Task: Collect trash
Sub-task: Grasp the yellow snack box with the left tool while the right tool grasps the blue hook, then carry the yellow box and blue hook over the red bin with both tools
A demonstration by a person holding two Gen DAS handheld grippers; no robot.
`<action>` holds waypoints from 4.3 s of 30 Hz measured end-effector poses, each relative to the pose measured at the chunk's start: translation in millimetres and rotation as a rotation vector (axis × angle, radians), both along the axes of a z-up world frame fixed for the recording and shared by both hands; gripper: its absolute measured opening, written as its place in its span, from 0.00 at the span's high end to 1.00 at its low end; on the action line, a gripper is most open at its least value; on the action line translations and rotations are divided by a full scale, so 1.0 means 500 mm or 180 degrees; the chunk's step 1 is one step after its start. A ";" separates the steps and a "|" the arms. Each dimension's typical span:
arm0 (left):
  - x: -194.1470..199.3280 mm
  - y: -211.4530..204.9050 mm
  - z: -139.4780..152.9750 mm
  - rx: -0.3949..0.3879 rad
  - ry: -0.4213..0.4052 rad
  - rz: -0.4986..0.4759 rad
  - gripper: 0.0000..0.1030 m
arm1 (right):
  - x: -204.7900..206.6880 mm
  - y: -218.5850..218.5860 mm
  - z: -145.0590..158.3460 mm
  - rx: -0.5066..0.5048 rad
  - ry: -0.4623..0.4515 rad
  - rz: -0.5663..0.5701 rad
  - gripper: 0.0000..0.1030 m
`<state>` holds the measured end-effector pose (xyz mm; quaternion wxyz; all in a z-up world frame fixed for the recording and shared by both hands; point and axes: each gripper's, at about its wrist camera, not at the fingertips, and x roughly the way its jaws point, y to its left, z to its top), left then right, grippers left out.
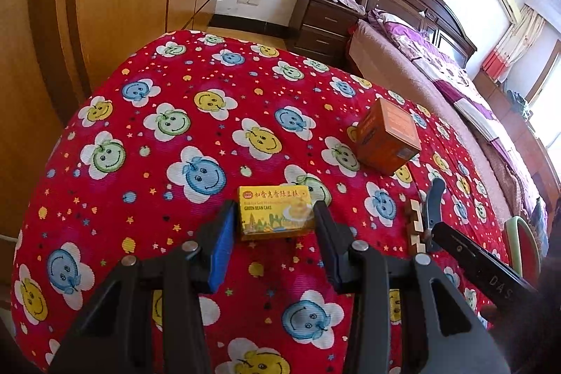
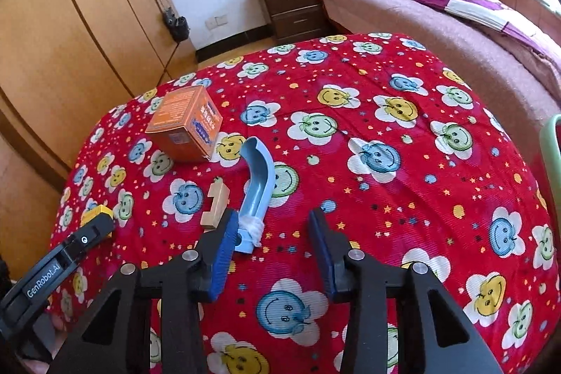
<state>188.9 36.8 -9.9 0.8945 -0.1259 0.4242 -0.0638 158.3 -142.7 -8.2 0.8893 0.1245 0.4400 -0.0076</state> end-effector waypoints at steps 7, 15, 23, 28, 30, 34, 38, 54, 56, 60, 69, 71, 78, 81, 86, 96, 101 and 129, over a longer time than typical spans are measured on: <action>-0.005 -0.005 0.005 -0.0013 -0.0016 -0.0029 0.57 | -0.001 0.021 0.003 -0.0141 -0.0019 0.0112 0.61; -0.014 -0.012 0.011 -0.0001 -0.0036 -0.0054 0.57 | 0.003 0.063 0.003 -0.0257 -0.0043 0.0440 0.82; -0.030 -0.015 0.033 -0.0022 -0.0093 -0.0096 0.57 | -0.029 0.016 0.022 0.0054 -0.0204 0.0360 0.82; -0.054 -0.024 0.051 -0.0061 -0.0132 -0.0158 0.57 | -0.075 -0.013 0.047 0.0138 -0.0338 0.0326 0.82; -0.067 -0.031 0.060 -0.0071 -0.0159 -0.0195 0.57 | -0.100 -0.028 0.057 0.0194 -0.0377 0.0304 0.82; -0.096 -0.048 0.073 -0.0118 -0.0198 -0.0273 0.57 | -0.138 -0.049 0.073 0.0261 -0.0441 0.0253 0.82; -0.125 -0.071 0.086 -0.0159 -0.0222 -0.0366 0.57 | -0.180 -0.075 0.087 0.0327 -0.0509 0.0179 0.82; -0.208 -0.180 0.120 -0.0264 -0.0238 -0.0706 0.57 | -0.321 -0.179 0.121 0.0447 -0.0729 -0.0141 0.82; -0.215 -0.195 0.124 -0.0281 -0.0226 -0.0758 0.57 | -0.337 -0.195 0.123 0.0442 -0.0750 -0.0201 0.82; -0.228 -0.221 0.129 -0.0277 -0.0229 -0.0852 0.57 | -0.364 -0.224 0.125 0.0469 -0.0787 -0.0321 0.82; -0.249 -0.270 0.138 -0.0268 -0.0217 -0.1006 0.57 | -0.405 -0.273 0.130 0.0497 -0.0851 -0.0500 0.82; -0.252 -0.279 0.139 -0.0276 -0.0213 -0.1034 0.57 | -0.415 -0.283 0.133 0.0487 -0.0878 -0.0541 0.82; -0.260 -0.309 0.148 -0.0285 -0.0221 -0.1141 0.57 | -0.442 -0.309 0.147 0.0444 -0.0982 -0.0652 0.82; -0.262 -0.324 0.151 -0.0298 -0.0209 -0.1196 0.57 | -0.449 -0.318 0.151 0.0426 -0.1014 -0.0703 0.82; -0.262 -0.356 0.156 -0.0310 -0.0200 -0.1295 0.57 | -0.463 -0.347 0.154 0.0435 -0.1056 -0.0807 0.82; -0.266 -0.419 0.166 -0.0311 -0.0231 -0.1507 0.57 | -0.481 -0.404 0.152 0.0425 -0.1078 -0.1014 0.82; -0.264 -0.448 0.165 -0.0300 -0.0225 -0.1589 0.57 | -0.484 -0.431 0.147 0.0414 -0.1061 -0.1100 0.82; -0.255 -0.667 0.154 -0.0141 -0.0307 -0.2283 0.57 | -0.513 -0.570 0.101 0.0459 -0.0990 -0.1623 0.82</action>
